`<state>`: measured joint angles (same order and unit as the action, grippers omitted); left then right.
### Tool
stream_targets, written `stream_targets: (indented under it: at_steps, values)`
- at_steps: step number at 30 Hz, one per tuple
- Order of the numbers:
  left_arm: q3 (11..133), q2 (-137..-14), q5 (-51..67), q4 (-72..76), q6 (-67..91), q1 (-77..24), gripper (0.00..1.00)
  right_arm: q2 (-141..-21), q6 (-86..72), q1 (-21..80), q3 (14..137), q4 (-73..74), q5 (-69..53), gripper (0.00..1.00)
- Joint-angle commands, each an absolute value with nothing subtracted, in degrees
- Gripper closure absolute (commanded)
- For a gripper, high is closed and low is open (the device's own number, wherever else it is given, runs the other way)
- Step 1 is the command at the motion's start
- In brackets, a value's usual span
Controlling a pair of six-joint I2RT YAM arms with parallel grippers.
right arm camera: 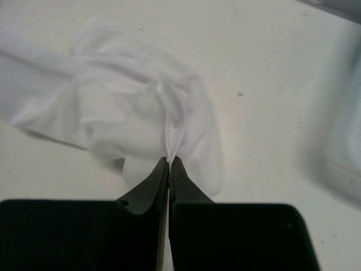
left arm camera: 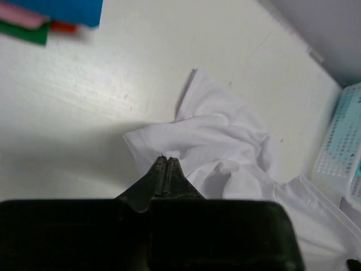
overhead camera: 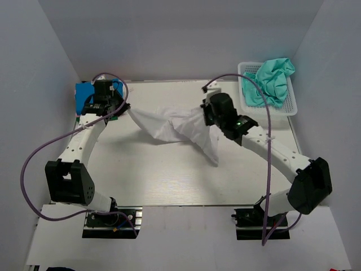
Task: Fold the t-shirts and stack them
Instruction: Flatten out the tshirt
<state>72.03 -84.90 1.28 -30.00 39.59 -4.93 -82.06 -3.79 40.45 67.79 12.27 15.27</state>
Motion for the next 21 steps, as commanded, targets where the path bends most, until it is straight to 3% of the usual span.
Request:
stream_targets:
  at_steps: [1, 11, 21]
  values:
    - [77.33, -82.27, -5.09, -30.50, 36.22, -5.10, 1.00, -78.42, -9.13, 35.78, 70.57, 14.94, 28.72, 1.00]
    - [91.13, -77.71, -13.79, -27.07, 33.23, -5.10, 1.00, -70.67, -2.38, 29.97, 81.44, 12.57, 37.44, 1.00]
    - [97.29, -65.14, -8.09, -18.98, 26.02, -5.10, 1.00, -59.52, 7.55, 30.59, 92.27, 9.85, 22.95, 1.00]
